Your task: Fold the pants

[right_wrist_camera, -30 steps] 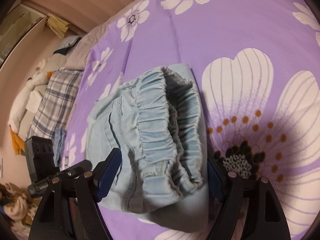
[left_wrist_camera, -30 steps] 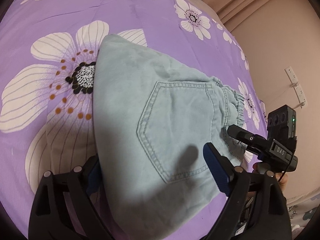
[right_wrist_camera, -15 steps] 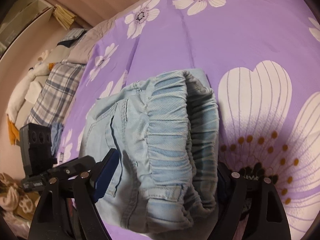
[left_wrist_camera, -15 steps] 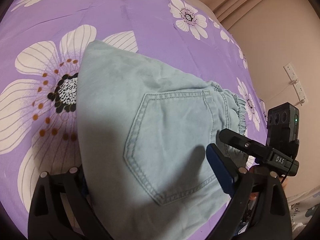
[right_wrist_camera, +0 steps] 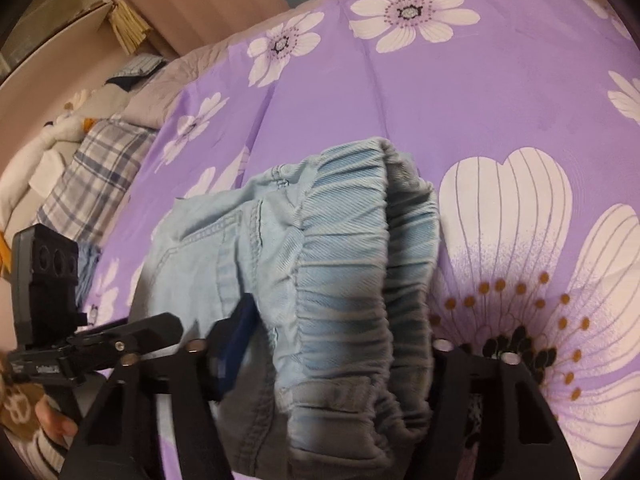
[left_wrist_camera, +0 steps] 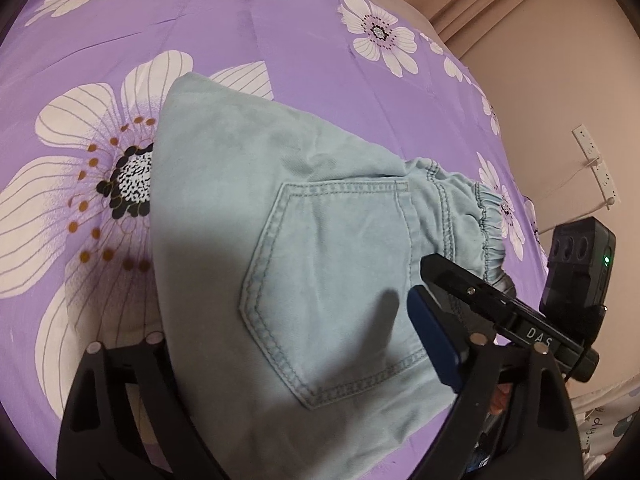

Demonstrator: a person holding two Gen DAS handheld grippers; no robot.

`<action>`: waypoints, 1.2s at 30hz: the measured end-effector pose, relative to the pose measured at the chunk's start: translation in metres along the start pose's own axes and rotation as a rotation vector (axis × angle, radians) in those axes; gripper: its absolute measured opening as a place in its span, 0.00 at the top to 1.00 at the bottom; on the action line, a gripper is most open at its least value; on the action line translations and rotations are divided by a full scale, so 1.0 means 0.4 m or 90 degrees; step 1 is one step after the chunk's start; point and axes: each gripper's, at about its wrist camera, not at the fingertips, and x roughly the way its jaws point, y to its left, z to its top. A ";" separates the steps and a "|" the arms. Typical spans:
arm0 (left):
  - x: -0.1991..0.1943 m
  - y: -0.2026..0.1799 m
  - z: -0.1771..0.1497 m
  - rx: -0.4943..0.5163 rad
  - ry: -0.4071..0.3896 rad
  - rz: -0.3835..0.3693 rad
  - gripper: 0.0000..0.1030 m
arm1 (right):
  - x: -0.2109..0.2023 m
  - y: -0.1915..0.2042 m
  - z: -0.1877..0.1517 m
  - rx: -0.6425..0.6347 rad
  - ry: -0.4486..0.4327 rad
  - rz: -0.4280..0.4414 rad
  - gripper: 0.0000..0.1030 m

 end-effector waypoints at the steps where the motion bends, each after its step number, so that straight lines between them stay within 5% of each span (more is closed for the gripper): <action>1: -0.004 0.000 -0.002 -0.001 -0.001 0.002 0.21 | -0.005 0.002 -0.003 0.000 -0.007 0.000 0.48; 11: -0.073 -0.002 -0.043 -0.012 -0.035 0.001 0.57 | -0.054 0.048 -0.030 -0.017 -0.050 -0.003 0.59; 36: -0.278 -0.038 -0.177 0.002 -0.119 0.034 0.57 | -0.145 0.213 -0.104 -0.133 -0.090 0.048 0.61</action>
